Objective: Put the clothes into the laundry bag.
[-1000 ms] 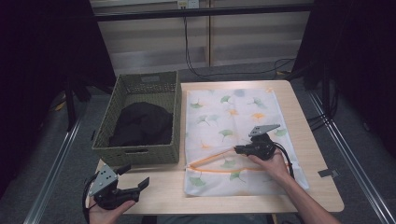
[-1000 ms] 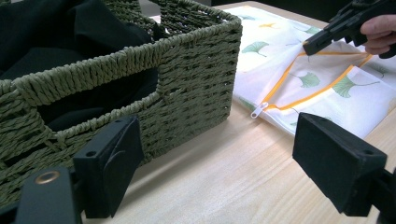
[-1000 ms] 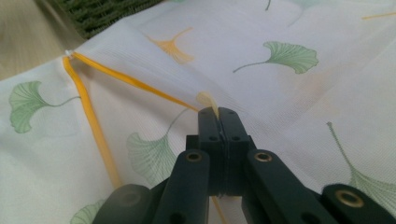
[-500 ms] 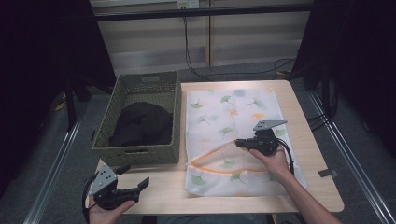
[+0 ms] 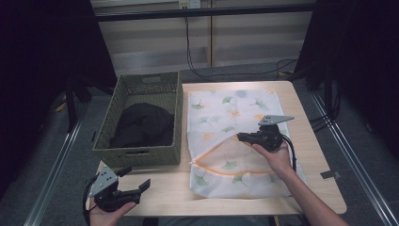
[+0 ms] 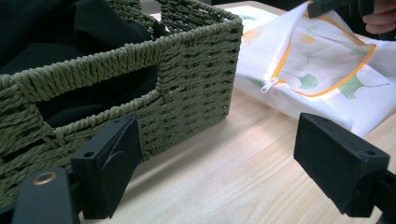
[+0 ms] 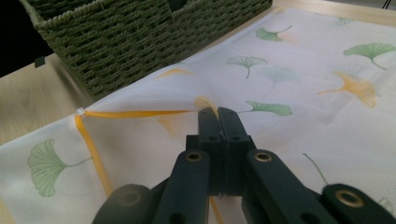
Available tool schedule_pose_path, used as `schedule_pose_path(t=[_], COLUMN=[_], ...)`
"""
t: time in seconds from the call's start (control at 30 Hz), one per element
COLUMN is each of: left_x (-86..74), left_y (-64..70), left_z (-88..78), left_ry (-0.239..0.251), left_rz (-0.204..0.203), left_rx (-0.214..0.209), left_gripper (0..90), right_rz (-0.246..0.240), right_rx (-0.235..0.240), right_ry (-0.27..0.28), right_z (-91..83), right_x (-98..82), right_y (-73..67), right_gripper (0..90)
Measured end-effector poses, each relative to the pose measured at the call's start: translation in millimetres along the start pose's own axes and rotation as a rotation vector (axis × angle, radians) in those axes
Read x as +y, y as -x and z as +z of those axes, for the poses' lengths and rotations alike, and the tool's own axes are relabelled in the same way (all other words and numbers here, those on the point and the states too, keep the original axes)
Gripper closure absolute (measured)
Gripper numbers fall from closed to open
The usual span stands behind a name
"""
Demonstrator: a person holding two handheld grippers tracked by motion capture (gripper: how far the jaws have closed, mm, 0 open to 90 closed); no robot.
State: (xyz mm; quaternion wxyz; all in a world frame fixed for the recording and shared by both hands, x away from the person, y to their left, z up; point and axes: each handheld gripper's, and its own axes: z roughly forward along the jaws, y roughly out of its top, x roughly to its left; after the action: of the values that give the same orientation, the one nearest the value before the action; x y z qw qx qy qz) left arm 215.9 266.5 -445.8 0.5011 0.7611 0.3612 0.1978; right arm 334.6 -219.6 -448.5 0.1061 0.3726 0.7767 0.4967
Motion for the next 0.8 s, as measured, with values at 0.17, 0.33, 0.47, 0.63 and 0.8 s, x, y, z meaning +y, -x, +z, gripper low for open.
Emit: schedule_pose_path(t=[0.17,0.33,0.47,0.63,0.8], left_x=[0.7,0.8,0.7,0.8,1.3], left_y=[0.2,0.1,-0.3,-0.1,0.4], left_z=[-0.9,-1.4,-1.5,-1.3,-2.5], left_ry=[0.013,0.014,0.017,0.014,0.016], left_rz=[-0.001,-0.002,-0.005,-0.003,0.006], left_rx=[0.014,0.02,0.013,0.016,0.023], left_gripper=[14.7,14.7,14.7,14.7,14.7], right_rz=[0.007,0.004,-0.003,-0.006,-0.013], right_rx=[0.0,0.003,0.006,0.008,0.01], right_ry=[0.017,0.053,0.068,0.095,0.117], right_z=[-1.6,-3.7,-4.9,-7.3,-8.5], right_x=[4.6,9.7,17.8,26.1,37.2], right_y=[1.3,2.5,1.5,2.2,3.7], right_gripper=[89.9,89.9,89.9,89.9,89.9])
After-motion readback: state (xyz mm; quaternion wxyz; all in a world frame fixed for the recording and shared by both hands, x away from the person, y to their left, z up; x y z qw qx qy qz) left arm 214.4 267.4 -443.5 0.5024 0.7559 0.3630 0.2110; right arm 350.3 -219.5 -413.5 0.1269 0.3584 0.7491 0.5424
